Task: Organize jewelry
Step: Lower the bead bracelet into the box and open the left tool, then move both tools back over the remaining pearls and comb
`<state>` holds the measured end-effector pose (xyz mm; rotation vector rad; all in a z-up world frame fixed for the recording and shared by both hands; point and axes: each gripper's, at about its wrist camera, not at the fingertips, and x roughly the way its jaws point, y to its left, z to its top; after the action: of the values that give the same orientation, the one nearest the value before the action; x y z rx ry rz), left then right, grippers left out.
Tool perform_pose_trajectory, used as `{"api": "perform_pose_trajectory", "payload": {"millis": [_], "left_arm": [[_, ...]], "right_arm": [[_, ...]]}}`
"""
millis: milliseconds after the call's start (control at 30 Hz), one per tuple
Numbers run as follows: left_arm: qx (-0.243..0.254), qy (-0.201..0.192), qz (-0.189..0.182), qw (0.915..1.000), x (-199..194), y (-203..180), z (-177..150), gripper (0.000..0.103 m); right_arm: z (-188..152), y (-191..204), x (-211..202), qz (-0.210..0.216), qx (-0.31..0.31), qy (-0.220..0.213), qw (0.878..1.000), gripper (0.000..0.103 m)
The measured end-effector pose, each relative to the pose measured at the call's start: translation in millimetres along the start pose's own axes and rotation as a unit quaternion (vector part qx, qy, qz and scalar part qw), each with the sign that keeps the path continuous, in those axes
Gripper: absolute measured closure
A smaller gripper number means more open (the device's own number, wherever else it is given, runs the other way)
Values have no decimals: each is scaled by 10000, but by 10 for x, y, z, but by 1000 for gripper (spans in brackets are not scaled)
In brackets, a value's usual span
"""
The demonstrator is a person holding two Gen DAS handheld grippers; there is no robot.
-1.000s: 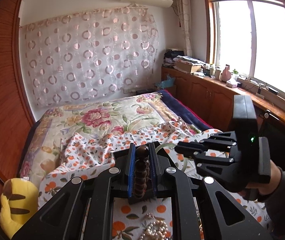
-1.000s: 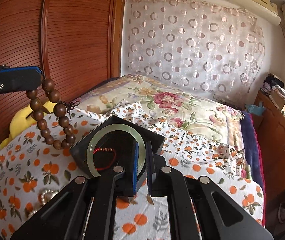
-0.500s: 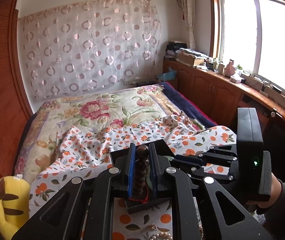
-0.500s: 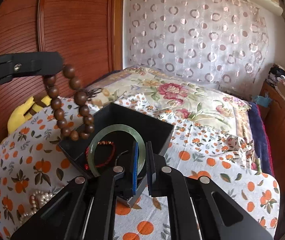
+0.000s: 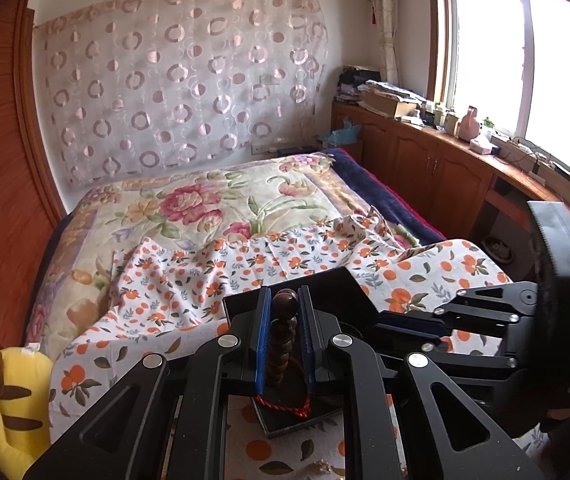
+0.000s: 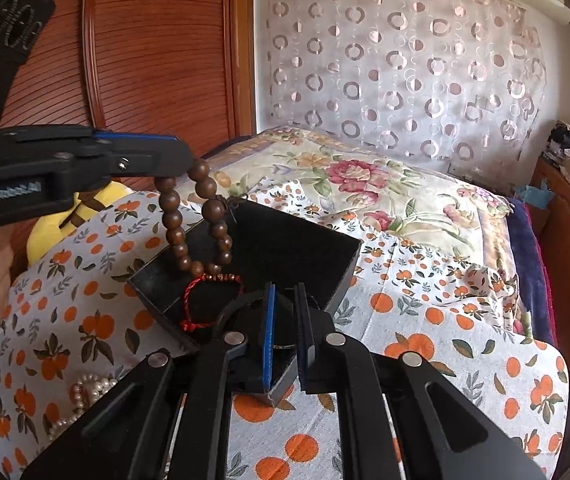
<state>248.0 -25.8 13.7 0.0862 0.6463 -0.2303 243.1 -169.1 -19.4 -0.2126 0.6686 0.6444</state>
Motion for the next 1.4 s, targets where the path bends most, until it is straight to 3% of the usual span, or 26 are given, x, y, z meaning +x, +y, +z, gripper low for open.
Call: {"api": "perform_pose_trajectory", "payload": {"millis": [567,900,1400], "left_arm": [[-14,147,82,9999,315,65,67,90],[-46,122,95,9999,254,65,22,89],[-135,254,-49,9996,-265,52,-622,89]], "right_arm": [[23,-132,-95,-120,215,-158,9996,92],[36,-125,-111,-137,217,-185,9995,92],[131,85,-418,-246,84,-360,9990,92]]}}
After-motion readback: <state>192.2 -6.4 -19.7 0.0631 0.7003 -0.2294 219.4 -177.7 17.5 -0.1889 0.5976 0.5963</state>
